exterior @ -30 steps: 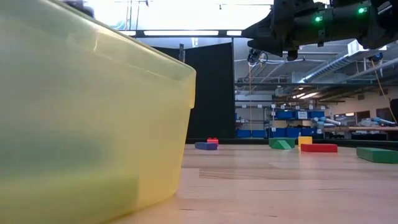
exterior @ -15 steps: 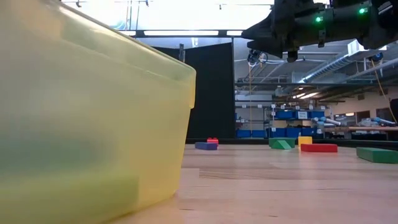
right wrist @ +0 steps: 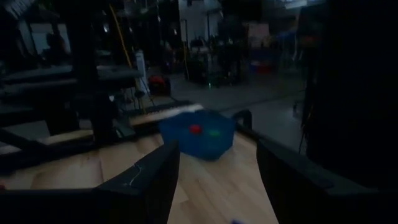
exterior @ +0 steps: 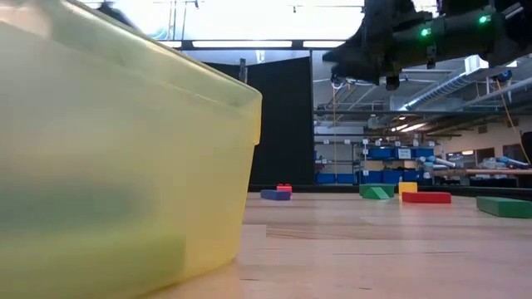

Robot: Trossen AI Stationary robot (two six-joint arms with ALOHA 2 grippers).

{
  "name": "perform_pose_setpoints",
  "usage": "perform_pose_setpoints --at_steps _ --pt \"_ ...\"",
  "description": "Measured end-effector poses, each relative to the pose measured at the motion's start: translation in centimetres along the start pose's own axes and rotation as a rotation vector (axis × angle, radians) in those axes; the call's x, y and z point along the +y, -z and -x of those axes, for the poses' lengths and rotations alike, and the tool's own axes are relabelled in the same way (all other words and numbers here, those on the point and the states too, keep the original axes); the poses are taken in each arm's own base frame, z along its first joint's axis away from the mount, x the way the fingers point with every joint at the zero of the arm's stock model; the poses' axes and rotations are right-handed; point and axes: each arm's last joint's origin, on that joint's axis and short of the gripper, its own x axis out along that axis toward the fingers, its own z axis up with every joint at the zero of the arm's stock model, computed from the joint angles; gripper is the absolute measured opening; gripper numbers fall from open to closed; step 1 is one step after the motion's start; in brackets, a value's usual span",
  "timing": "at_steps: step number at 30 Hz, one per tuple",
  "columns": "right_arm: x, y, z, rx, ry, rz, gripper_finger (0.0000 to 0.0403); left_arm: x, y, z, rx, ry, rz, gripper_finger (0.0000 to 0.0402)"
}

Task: Sort blocks by size
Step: Put the small red game piece into the blue bin

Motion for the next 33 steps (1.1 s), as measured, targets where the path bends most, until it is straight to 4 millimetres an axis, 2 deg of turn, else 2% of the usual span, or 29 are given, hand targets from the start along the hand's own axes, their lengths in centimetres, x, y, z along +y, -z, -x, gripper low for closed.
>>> perform_pose_setpoints --at_steps 6,10,16,20,26,33 --pt "-0.4 0.5 -1.6 0.23 0.094 0.028 0.0227 -1.3 -1.3 4.9 -0.267 -0.165 -0.177 0.032" --pt "-1.7 -0.3 -3.0 0.335 0.201 0.01 0.0227 -1.3 -1.1 7.5 -0.423 -0.274 -0.24 0.03" --pt "-4.7 -2.4 -5.8 0.403 0.272 -0.064 0.0227 0.9 1.4 8.4 -0.586 -0.352 -0.24 0.0276" --pt "-6.7 -2.7 -8.0 0.444 0.283 -0.081 0.0227 2.9 3.6 8.5 -0.695 -0.424 -0.171 0.0267" --pt "-8.3 -1.1 -12.9 0.565 0.274 -0.152 0.0246 5.0 5.5 10.0 -0.873 -0.503 -0.04 0.0262" --pt "-9.5 0.8 -18.4 0.777 0.362 -0.225 0.0303 5.4 5.9 12.0 -0.957 -0.517 -0.004 0.0262"
